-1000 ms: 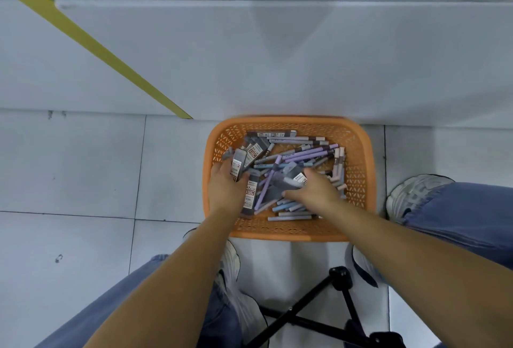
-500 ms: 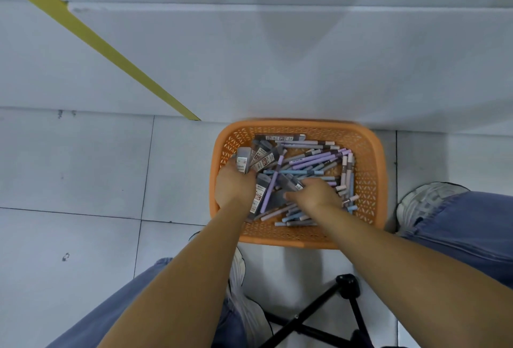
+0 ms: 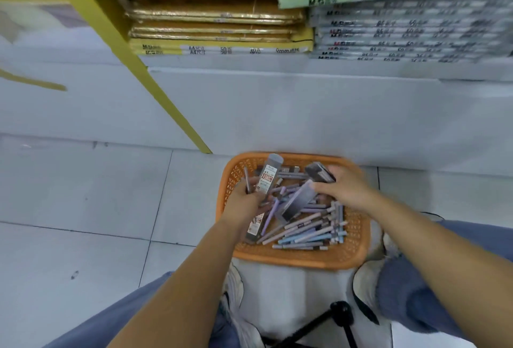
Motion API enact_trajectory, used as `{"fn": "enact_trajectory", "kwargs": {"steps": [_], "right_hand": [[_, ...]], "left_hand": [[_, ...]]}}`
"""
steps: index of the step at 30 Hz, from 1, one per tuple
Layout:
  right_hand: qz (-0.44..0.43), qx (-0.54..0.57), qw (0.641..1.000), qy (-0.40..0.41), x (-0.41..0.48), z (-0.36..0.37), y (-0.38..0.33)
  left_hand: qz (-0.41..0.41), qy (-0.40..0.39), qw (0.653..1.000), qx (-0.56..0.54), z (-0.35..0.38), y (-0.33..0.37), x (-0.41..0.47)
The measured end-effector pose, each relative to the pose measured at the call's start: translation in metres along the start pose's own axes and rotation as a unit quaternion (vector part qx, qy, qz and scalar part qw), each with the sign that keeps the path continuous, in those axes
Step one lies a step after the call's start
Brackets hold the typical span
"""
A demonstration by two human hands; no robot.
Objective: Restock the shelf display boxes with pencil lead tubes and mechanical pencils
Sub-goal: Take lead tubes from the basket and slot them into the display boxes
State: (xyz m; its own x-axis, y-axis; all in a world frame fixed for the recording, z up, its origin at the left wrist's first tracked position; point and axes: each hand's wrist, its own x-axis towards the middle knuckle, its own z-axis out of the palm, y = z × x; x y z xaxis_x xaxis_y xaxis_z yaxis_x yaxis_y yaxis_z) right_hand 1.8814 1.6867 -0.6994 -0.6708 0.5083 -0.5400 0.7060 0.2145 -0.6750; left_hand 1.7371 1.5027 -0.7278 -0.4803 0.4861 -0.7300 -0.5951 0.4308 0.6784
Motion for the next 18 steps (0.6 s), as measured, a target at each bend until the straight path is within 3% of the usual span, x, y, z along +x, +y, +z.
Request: {"fn": "enact_trajectory", "kwargs": {"steps": [6,11,14,18], "right_hand": [[-0.106,0.031,0.994,-0.02,-0.039,-0.048,-0.075],[-0.18,0.043,0.982,0.047,-0.076,-0.067,-0.122],[-0.214,0.086,0.97,0.074,-0.099,-0.08,-0.149],[-0.236,0.174,0.954,0.067,-0.129,-0.102,-0.186]], "left_hand": [[0.134,-0.063,0.981,0.123,0.019,0.052,-0.051],[0.198,-0.087,0.955,0.203,0.03,0.097,-0.11],[0.225,-0.14,0.947,0.182,0.037,0.124,-0.137],[0.25,-0.153,0.952,0.084,0.042,0.169,-0.171]]}}
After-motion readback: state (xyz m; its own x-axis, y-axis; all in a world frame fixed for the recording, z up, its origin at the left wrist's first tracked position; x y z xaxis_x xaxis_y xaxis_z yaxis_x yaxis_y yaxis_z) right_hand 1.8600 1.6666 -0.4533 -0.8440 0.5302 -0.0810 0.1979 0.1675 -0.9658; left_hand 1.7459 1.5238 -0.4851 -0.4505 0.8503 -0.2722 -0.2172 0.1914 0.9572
